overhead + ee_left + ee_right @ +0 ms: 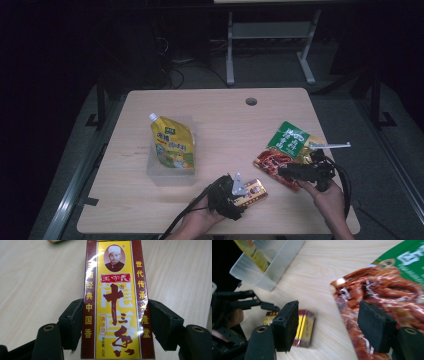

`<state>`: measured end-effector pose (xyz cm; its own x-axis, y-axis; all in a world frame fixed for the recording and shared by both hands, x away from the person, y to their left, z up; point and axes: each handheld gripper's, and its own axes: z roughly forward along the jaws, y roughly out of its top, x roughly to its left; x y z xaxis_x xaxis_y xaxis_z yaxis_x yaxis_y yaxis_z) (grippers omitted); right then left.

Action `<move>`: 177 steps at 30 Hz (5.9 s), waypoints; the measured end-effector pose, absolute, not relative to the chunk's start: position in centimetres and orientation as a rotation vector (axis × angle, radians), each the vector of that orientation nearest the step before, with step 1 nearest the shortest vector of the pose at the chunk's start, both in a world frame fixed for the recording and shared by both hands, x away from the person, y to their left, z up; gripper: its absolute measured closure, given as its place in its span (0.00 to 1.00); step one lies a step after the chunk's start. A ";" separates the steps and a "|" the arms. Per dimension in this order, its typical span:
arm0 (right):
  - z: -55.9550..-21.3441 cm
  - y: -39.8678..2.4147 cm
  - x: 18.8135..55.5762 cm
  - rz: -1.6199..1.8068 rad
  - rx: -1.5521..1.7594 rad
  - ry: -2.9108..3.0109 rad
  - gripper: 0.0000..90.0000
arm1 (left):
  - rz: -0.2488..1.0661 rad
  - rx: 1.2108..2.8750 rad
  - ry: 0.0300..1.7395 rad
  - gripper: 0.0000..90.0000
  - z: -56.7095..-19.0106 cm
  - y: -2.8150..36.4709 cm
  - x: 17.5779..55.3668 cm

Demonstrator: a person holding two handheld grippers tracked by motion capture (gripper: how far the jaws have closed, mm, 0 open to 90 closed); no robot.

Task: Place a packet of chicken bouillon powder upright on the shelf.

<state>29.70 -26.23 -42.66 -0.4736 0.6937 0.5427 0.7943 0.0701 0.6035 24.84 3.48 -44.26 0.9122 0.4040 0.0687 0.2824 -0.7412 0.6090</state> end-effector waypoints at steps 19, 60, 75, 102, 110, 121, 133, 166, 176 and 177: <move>-43.3 -22.4 30.3 -1.429 -1.388 -1.990 0.34 | 0.412 2.251 0.599 0.36 -40.9 3.5 26.1; -38.7 -18.4 32.5 -1.459 -1.014 -2.402 0.74 | 0.274 2.192 0.542 0.30 -41.7 7.3 23.1; -33.5 -13.4 34.2 -1.485 -0.637 -2.590 0.74 | 0.230 2.181 0.477 0.30 -43.1 8.0 21.0; -31.6 -2.6 36.4 -1.426 -0.267 -2.641 0.74 | 0.195 2.159 0.449 0.30 -43.3 8.5 21.1; -32.0 -0.8 36.8 -1.408 -0.215 -2.654 0.74 | 0.205 2.154 0.443 0.30 -43.2 8.7 21.2; -33.1 1.1 36.9 -1.344 -0.218 -2.699 0.74 | 0.197 2.144 0.456 0.30 -43.2 8.5 21.0; -35.0 3.7 36.6 -1.232 -0.172 -2.780 0.74 | 0.206 2.146 0.454 0.29 -43.2 8.7 21.0; -36.2 3.0 34.9 -1.230 -0.247 -2.800 0.61 | 0.208 2.153 0.444 0.30 -43.4 8.5 20.9; -34.6 -2.3 34.1 -1.343 -0.385 -2.717 0.50 | 0.196 2.170 0.437 0.35 -43.2 8.3 21.5; -34.5 -3.0 34.0 -1.346 -0.408 -2.717 0.49 | 0.190 2.163 0.449 0.36 -43.1 8.3 21.5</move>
